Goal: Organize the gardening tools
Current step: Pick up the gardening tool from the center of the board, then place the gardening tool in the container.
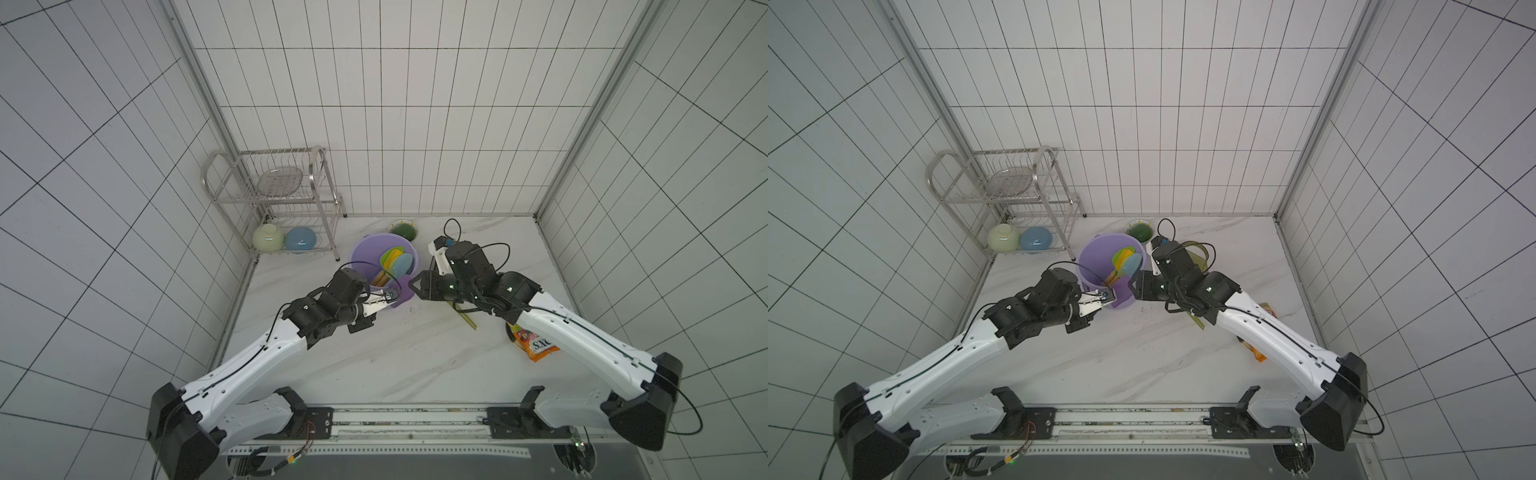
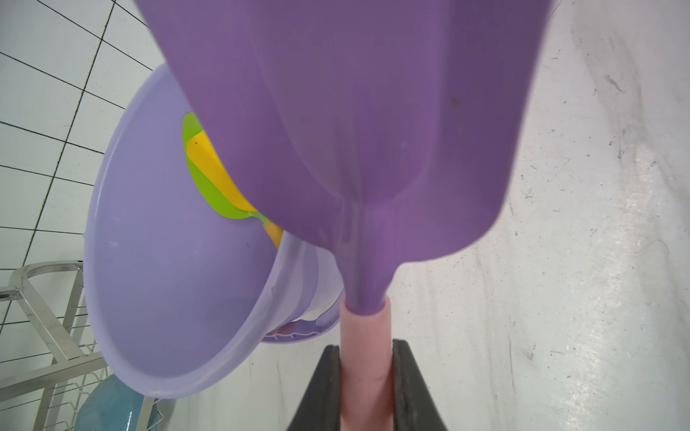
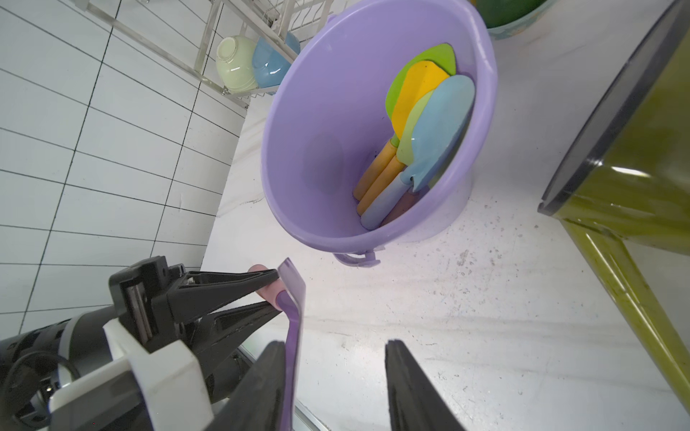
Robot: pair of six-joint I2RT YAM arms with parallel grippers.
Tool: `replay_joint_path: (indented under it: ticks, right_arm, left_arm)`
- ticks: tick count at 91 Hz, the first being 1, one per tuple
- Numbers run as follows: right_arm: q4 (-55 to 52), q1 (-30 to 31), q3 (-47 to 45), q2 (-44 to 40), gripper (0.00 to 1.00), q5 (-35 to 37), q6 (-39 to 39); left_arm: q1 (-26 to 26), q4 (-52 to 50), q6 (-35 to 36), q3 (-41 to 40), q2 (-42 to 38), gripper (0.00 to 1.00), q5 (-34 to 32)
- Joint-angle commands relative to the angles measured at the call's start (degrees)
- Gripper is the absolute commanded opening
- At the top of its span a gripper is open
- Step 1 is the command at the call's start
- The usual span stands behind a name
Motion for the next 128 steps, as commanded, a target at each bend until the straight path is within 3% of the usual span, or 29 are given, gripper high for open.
replay_joint_path:
  ticks: [1, 9, 54, 94, 128]
  right_arm:
    - [0.52, 0.72, 2.16, 1.31, 0.42, 0.56, -0.94]
    - [0.85, 1.00, 2.66, 2.37, 0.40, -0.22, -1.09]
    - [2.85, 1.47, 3.22, 3.55, 0.00, -1.26, -1.57]
    - [-2.06, -1.31, 7.01, 1.12, 0.00, -0.14, -7.37]
    - [-9.74, -6.86, 17.69, 3.09, 0.00, 1.66, -14.19]
  left_arm:
    - [0.14, 1.63, -1.44, 1.66, -0.93, 0.17, 0.23]
    - [0.17, 1.68, -1.55, 1.73, -0.81, 0.17, 0.33]
    - [0.15, 1.86, -3.03, 3.46, -0.06, 0.19, -0.79]
    - [0.23, -0.04, -2.56, 4.47, -1.57, 0.41, -0.74]
    - [1.71, -7.17, -0.93, 5.81, -6.02, 0.43, 9.57]
